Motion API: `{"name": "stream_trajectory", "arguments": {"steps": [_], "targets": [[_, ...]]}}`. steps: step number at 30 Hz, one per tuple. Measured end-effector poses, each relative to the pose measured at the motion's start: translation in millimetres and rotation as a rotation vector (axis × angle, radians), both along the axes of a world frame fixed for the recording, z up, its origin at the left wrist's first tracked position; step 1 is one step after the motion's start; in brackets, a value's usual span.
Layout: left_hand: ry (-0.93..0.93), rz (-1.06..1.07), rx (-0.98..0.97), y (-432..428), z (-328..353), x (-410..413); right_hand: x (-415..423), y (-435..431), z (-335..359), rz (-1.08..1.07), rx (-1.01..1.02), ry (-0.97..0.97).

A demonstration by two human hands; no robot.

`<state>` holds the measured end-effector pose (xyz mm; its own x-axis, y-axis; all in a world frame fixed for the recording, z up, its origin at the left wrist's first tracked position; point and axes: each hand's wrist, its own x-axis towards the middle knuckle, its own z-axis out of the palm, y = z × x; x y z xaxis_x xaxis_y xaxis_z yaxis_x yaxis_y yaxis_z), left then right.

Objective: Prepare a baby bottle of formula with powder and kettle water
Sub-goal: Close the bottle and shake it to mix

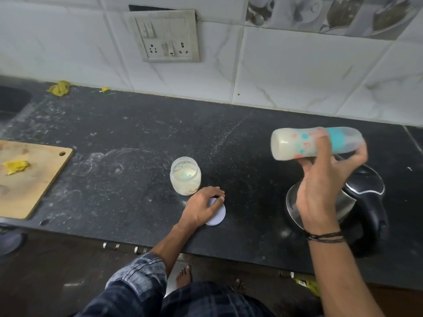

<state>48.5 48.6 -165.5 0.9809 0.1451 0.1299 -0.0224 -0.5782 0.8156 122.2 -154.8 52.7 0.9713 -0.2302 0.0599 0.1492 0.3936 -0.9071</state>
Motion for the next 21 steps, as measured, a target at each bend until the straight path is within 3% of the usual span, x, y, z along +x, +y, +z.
{"name": "stream_trajectory", "arguments": {"steps": [3,7,11,15,19,21], "targets": [[-0.005,-0.007,0.003,0.7,-1.9,-0.2,0.7,1.1,-3.5,0.162,-0.158,0.035],[-0.004,-0.010,0.012,0.4,-2.1,1.1,0.3,1.3,-1.5,-0.012,0.002,0.034],[-0.002,-0.007,0.010,1.2,-2.9,0.3,-0.7,4.9,-12.8,0.148,-0.136,0.105],[-0.007,-0.005,0.009,0.3,-1.1,0.0,0.6,2.9,-10.6,-0.023,-0.004,0.091],[-0.008,-0.004,0.011,1.0,-1.7,-0.7,1.9,0.7,-12.4,0.167,-0.179,0.105],[-0.005,-0.009,0.001,0.2,-1.0,0.2,0.2,-2.2,-9.7,0.108,-0.123,0.089]]}}
